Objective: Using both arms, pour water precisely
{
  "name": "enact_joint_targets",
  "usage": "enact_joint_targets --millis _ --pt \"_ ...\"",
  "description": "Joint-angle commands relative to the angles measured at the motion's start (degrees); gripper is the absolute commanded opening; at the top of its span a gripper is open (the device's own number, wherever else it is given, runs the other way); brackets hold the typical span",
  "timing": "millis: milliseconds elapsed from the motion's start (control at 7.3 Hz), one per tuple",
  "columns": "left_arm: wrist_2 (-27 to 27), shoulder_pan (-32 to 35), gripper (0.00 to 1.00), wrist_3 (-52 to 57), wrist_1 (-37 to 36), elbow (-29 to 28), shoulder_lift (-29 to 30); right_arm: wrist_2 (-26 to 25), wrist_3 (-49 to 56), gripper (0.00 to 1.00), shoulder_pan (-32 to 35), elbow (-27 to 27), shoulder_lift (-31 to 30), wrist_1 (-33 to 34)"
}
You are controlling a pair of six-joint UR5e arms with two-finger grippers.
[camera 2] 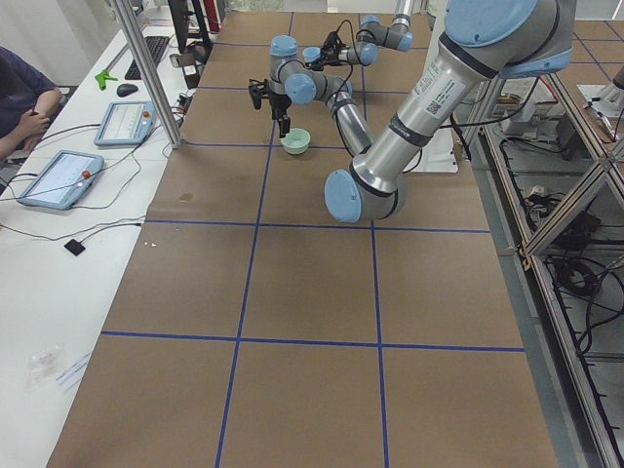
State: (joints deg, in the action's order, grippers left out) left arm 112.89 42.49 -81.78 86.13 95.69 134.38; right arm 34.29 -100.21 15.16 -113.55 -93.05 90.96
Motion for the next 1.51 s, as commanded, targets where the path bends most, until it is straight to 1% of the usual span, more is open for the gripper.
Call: enact_joint_targets --millis 0,137,274,411,685,822,960,1097,1234,1371 --pt "-0.04 2.50 1.00 6.43 -2.28 0.11 -0.61 2.08 18.76 0.00 2.23 4.28 0.15 -22.76" --pt "0.05 3.81 1.00 8.89 -2.29 0.19 -1.22 6.88 25.96 0.00 3.72 4.22 0.59 -29.81" --pt "0.22 4.96 1.00 10.31 -2.20 0.28 -2.88 9.54 31.34 0.00 4.69 4.22 0.94 -35.01" --pt "0.22 5.75 1.00 12.24 -2.29 0.28 -3.25 10.87 34.70 0.00 5.66 4.22 3.20 -35.85" --pt "0.22 6.55 1.00 12.35 -2.20 0.28 -3.78 11.75 41.20 0.00 6.98 4.13 8.47 -35.85" --pt "0.31 7.07 1.00 12.52 -1.94 0.46 -4.39 14.98 44.37 0.00 8.29 3.95 12.07 -35.94" --pt "0.23 7.60 1.00 16.35 -2.28 1.07 -4.57 20.41 47.10 0.00 9.87 3.78 14.19 -36.20" --pt "0.31 9.09 1.00 17.78 -2.20 1.25 -6.14 23.94 51.83 0.00 10.58 4.65 14.91 -43.34" --pt "0.40 10.23 1.00 20.41 -2.29 1.25 -6.59 25.81 58.14 0.00 10.50 8.31 15.18 -54.12" --pt "0.40 10.85 1.00 21.39 -2.29 1.25 -7.03 27.83 60.03 0.00 10.41 11.83 15.79 -60.75"
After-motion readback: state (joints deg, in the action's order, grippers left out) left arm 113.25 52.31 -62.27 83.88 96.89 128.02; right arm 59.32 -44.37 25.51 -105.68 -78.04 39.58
